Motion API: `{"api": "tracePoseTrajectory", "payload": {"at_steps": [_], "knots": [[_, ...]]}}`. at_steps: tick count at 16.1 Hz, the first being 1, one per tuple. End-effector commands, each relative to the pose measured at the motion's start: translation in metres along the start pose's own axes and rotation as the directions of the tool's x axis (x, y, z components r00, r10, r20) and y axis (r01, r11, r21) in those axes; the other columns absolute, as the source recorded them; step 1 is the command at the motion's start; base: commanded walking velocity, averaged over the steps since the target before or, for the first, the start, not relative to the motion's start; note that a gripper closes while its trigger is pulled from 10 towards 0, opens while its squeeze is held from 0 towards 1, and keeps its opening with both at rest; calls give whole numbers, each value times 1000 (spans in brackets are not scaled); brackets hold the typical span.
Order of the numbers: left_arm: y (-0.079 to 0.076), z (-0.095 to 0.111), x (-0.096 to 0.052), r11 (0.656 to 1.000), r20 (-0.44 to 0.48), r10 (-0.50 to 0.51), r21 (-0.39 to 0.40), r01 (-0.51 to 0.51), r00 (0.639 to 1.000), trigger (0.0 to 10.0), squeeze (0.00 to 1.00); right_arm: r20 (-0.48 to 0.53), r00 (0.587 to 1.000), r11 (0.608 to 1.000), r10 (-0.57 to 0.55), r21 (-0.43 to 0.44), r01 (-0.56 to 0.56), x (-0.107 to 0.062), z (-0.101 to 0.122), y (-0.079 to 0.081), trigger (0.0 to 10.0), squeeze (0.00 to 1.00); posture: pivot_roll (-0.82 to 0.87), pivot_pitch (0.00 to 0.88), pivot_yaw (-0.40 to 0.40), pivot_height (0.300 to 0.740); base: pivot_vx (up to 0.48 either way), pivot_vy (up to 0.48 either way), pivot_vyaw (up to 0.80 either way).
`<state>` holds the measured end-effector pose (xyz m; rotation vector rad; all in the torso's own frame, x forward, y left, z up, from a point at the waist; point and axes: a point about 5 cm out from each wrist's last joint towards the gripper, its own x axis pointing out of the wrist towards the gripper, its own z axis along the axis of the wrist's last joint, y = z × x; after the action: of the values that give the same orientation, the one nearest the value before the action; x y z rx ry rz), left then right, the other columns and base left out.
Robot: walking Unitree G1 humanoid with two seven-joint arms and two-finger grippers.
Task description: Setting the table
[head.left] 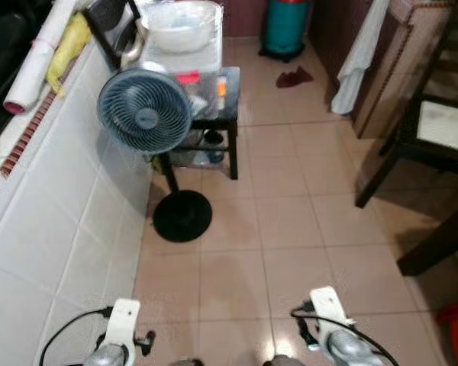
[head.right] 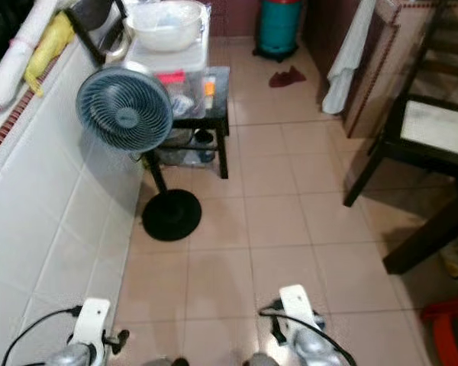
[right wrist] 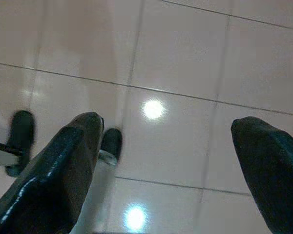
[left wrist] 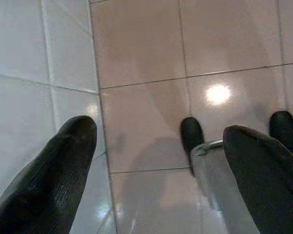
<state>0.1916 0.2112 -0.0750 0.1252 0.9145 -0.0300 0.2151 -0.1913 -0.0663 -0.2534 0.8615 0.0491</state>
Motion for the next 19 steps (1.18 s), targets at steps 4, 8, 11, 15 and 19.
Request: {"api": "tracePoseTrajectory", "payload": {"at_steps": [4, 8, 11, 15, 19], "knots": [[9, -10, -3, 999, -30, 48, -22, -49, 998, 10000, 0, 14, 1000, 999, 21, 48, -21, 1, 5, 3, 10000, 0, -83, 126, 25, 740, 0, 0, 0], [12, 15, 2, 996, 22, 85, -7, -85, 996, 10000, 0, 86, 996, 993, 38, 105, -47, 6, 36, 6, 10000, 0, -76, 89, 39, 740, 0, 0, 0], [20, 38, 4, 993, 72, 115, -1, -116, 991, 10000, 0, 144, 988, 987, 61, 140, -82, 7, 60, 16, 10000, 0, -63, 50, 51, 740, 0, 0, 0], [21, 47, 5, 993, 90, 121, -3, -122, 988, 10000, 0, 152, 987, 986, 58, 148, -81, 8, 66, 14, 10000, 0, -68, 36, 51, 740, 0, 0, 0], [8, 50, 7, 996, 96, 92, -21, -90, 991, 10000, 0, 143, 989, 982, 47, 176, -73, 8, 65, 12, 10000, 0, -76, 37, 48, 740, 0, 0, 0]]}}
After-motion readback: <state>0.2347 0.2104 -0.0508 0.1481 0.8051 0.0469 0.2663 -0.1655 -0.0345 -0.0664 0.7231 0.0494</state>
